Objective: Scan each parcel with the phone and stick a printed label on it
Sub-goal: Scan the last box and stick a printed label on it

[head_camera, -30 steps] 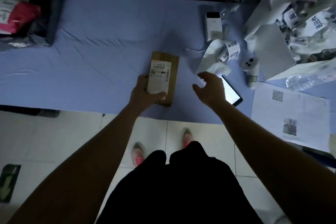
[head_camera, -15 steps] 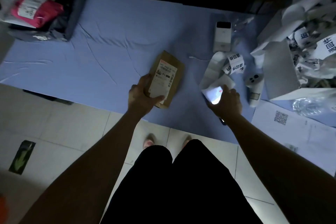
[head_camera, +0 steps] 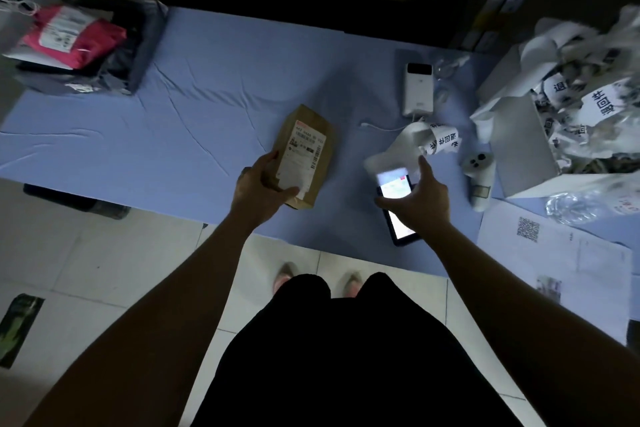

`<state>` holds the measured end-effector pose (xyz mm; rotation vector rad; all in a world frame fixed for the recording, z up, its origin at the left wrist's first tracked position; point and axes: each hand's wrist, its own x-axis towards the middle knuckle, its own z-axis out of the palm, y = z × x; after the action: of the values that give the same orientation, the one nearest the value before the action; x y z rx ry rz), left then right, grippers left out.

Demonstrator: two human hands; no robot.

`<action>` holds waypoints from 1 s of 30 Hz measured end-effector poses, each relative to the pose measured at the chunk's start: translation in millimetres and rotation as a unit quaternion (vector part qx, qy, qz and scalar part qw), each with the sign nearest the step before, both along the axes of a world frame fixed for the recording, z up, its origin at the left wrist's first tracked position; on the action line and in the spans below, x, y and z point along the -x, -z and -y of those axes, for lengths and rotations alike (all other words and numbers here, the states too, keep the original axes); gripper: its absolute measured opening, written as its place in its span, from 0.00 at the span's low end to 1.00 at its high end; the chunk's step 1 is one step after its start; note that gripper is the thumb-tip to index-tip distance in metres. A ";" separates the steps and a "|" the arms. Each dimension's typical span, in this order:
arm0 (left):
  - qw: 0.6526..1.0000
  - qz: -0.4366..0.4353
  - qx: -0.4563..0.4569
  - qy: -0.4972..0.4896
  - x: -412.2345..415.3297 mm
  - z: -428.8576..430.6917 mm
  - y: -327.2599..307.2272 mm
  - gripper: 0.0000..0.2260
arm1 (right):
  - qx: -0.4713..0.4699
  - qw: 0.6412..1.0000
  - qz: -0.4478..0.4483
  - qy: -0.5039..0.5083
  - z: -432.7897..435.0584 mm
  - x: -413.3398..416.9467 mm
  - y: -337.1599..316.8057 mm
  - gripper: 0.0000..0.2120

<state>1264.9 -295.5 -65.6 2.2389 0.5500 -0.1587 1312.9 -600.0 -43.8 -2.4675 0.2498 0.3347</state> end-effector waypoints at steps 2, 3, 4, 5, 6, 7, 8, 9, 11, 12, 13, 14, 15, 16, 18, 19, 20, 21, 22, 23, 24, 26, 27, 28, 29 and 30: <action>1.000 0.010 -0.004 0.001 -3.2 -3.4 -0.4 0.42 | -0.009 0.999 0.008 -0.034 -10.3 2.3 -7.2 0.57; 1.000 0.014 -0.011 -0.001 -4.5 -5.2 -0.9 0.42 | -0.007 0.999 0.016 -0.050 -15.0 2.7 -10.8 0.57; 1.000 0.017 -0.017 -0.003 -5.8 -7.4 -1.3 0.42 | 0.000 0.998 0.024 -0.066 -19.4 2.6 -14.9 0.55; 1.000 0.020 -0.019 -0.004 -7.2 -9.9 -1.3 0.42 | 0.011 0.996 0.028 -0.083 -23.9 2.1 -19.5 0.52; 1.000 0.022 -0.019 -0.006 -8.4 -12.6 -0.9 0.42 | 0.024 0.994 0.029 -0.102 -28.1 1.5 -24.2 0.50; 0.999 0.026 -0.021 -0.007 -9.1 -15.3 -0.8 0.42 | 0.039 0.991 0.030 -0.121 -31.9 1.2 -28.3 0.48; 0.999 0.030 -0.024 -0.009 -10.2 -18.2 -0.6 0.41 | 0.052 0.989 0.033 -0.136 -35.4 0.8 -32.0 0.46; 0.999 0.032 -0.026 -0.011 -11.0 -21.2 -0.6 0.41 | 0.064 0.986 0.036 -0.148 -38.8 0.6 -35.2 0.45; 0.999 0.030 -0.014 -0.014 -12.2 -26.6 -0.8 0.41 | 0.080 0.983 0.036 -0.163 -45.2 0.7 -40.1 0.43; 0.999 0.030 -0.011 -0.014 -12.6 -28.6 -1.3 0.41 | 0.083 0.982 0.036 -0.167 -47.8 0.1 -41.7 0.42; 0.999 0.031 -0.013 -0.013 -12.8 -30.4 -1.9 0.41 | 0.084 0.982 0.036 -0.167 -50.3 -0.4 -42.9 0.41; 0.999 0.031 -0.015 -0.012 -13.2 -32.1 -2.5 0.41 | 0.087 0.982 0.036 -0.164 -52.4 -0.8 -44.1 0.41; 0.999 0.031 -0.015 -0.010 -13.5 -33.4 -3.2 0.42 | 0.092 0.982 0.035 -0.160 -54.1 -1.5 -45.3 0.41; 0.999 0.031 -0.013 -0.008 -14.3 -34.6 -3.9 0.42 | 0.099 0.982 0.034 -0.159 -55.5 -2.2 -46.5 0.42; 1.000 0.030 -0.010 0.000 -15.7 -37.3 -4.0 0.42 | 0.118 0.979 0.031 -0.164 -57.0 -3.0 -48.9 0.42; 1.000 0.029 -0.010 0.001 -16.3 -38.8 -3.8 0.42 | 0.129 0.977 0.030 -0.168 -57.4 -3.3 -50.1 0.42; 1.000 0.028 -0.011 0.001 -17.0 -40.4 -3.7 0.42 | 0.139 0.975 0.030 -0.172 -57.3 -3.7 -51.2 0.42; 1.000 0.027 -0.013 -0.001 -17.5 -41.7 -3.6 0.42 | 0.148 0.973 0.031 -0.174 -57.0 -3.8 -52.1 0.41; 1.000 0.026 -0.015 -0.003 -18.2 -42.7 -3.5 0.42 | 0.155 0.972 0.032 -0.176 -56.8 -4.1 -53.0 0.41; 1.000 0.025 -0.018 -0.003 -18.9 -43.3 -3.5 0.42 | 0.161 0.970 0.033 -0.178 -57.0 -4.3 -53.7 0.40; 0.999 0.024 -0.021 -0.003 -19.7 -43.7 -3.5 0.42 | 0.167 0.969 0.035 -0.180 -57.4 -4.7 -54.2 0.40; 0.999 0.022 -0.027 0.000 -21.7 -44.3 -3.4 0.42 | 0.175 0.967 0.035 -0.179 -58.2 -6.4 -54.2 0.40; 0.999 0.020 -0.029 0.002 -22.8 -44.9 -3.8 0.42 | 0.176 0.968 0.034 -0.177 -58.3 -7.3 -53.6 0.40; 0.999 0.017 -0.030 0.003 -23.9 -45.8 -4.2 0.42 | 0.175 0.969 0.033 -0.174 -58.1 -8.4 -52.6 0.40; 0.999 0.013 -0.030 0.006 -24.7 -47.0 -4.6 0.41 | 0.174 0.970 0.031 -0.169 -57.6 -9.4 -50.8 0.39; 1.000 0.010 -0.026 0.009 -25.5 -48.3 -4.8 0.41 | 0.171 0.972 0.030 -0.161 -56.1 -10.4 -48.1 0.39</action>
<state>1290.5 -247.3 -60.9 2.2932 0.5289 -0.1323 1323.3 -544.0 4.3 -2.8576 -0.1358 0.3766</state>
